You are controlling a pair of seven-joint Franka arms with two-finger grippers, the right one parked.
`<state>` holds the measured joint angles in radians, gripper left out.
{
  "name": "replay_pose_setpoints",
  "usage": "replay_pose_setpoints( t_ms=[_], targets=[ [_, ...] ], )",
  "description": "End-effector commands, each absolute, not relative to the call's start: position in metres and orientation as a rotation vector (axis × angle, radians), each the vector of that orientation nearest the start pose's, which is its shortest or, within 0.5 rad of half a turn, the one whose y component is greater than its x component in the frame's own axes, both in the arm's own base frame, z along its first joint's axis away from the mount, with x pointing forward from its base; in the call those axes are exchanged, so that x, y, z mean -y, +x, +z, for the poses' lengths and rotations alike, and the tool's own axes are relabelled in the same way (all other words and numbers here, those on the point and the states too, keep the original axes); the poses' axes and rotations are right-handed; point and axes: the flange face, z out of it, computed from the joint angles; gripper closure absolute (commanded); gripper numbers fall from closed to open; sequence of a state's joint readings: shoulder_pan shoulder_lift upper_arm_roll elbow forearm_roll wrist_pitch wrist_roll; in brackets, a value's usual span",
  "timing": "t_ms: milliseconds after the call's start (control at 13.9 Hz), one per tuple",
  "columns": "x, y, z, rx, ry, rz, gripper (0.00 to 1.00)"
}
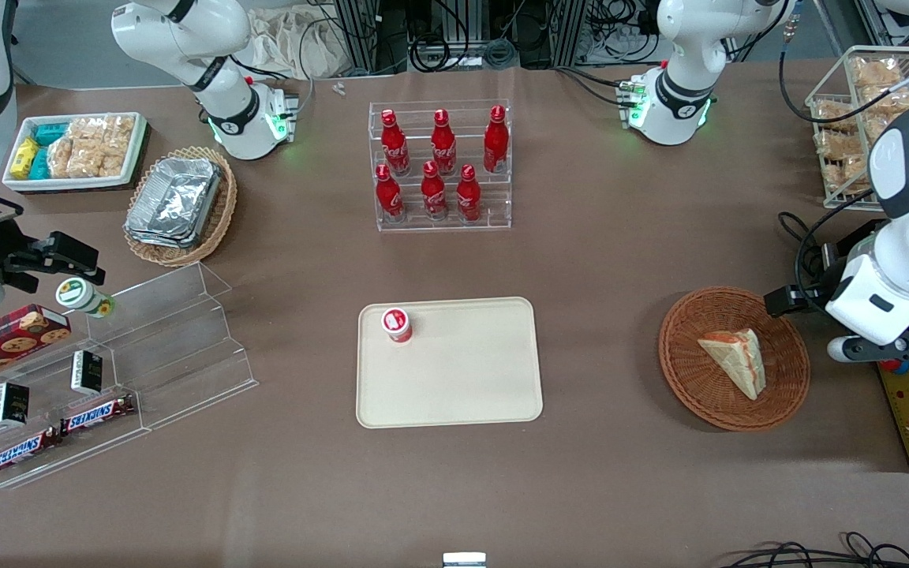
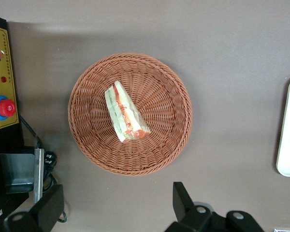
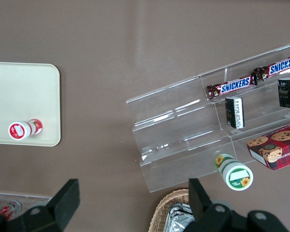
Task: Place sandwich from basket to tray
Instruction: 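Lower the open left gripper over the wrapped sandwich in the basket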
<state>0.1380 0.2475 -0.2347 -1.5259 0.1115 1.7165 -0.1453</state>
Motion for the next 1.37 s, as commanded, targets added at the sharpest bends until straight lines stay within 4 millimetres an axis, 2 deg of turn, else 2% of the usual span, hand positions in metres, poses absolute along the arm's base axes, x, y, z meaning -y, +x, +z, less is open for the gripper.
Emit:
replay_pose_setpoints(
  t_ms=[0, 216, 360, 504, 720, 1008, 1152, 1296],
  targets=[
    [0.036, 0.633, 0.516, 0.049, -3.1, 0.091, 0.0],
    [0.036, 0.636, 0.504, 0.08, -3.118, 0.109, 0.0],
    [0.026, 0.643, 0.489, 0.221, -3.117, 0.11, 0.0],
    [0.025, 0.647, 0.451, 0.389, -3.081, 0.136, 0.0],
    [0.033, 0.648, 0.402, 0.681, -3.035, 0.013, 0.0],
    [0.031, 0.644, 0.338, 0.812, -3.016, -0.056, 0.0],
    [0.019, 0.643, 0.326, 0.84, -2.993, -0.055, 0.0],
    [0.014, 0.641, 0.316, 0.847, -2.984, -0.03, 0.0]
  ],
)
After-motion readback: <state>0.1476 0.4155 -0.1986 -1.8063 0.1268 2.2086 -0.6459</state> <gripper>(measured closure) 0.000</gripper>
